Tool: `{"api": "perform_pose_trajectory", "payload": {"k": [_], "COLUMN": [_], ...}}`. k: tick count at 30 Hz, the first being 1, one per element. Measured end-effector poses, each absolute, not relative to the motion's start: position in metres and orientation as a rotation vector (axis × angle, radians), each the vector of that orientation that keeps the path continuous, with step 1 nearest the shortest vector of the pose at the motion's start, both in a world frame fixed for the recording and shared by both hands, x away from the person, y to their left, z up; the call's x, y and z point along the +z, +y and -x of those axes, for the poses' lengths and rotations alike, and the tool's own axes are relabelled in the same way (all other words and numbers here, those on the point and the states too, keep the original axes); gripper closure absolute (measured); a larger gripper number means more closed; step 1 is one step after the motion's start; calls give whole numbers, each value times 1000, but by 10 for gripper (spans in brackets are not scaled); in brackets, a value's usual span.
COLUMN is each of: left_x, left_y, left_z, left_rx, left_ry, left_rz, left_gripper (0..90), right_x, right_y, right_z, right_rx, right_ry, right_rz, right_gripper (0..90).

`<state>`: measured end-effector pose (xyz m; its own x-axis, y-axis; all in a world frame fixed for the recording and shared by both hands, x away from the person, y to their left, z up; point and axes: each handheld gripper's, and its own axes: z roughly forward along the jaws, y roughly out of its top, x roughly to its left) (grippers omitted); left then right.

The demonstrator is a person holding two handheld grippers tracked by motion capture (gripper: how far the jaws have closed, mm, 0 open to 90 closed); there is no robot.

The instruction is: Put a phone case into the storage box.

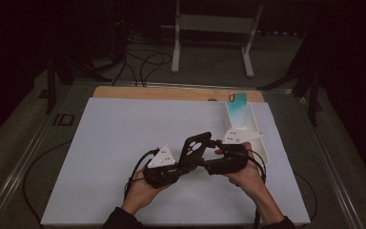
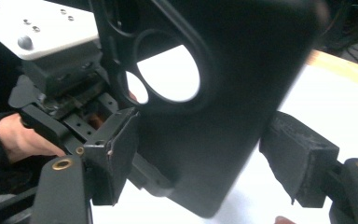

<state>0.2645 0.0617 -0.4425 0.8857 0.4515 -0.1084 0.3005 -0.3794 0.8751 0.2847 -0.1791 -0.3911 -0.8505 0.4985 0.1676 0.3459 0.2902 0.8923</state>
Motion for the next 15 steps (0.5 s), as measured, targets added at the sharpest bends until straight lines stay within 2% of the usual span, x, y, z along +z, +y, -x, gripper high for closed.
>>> {"api": "perform_pose_trajectory", "payload": {"k": [3,8,15], "left_x": [-442,-443,-447], "left_y": [63,66,73], "left_z": [-264,-265,-263], "left_rx": [197,221,252], "left_ry": [566,597,645], "left_rz": [-1990,-1983,-1973], "left_gripper": [852,851,850], "right_x": [-391,-391,-392], "right_y": [-181,-182,-185], "right_z": [-285,-285,-285], "right_rx": [1602,1583,1577], "right_ry": [2383,2377,2356], "right_rz": [-824,-845,-856], "right_gripper": [201,144,104]}}
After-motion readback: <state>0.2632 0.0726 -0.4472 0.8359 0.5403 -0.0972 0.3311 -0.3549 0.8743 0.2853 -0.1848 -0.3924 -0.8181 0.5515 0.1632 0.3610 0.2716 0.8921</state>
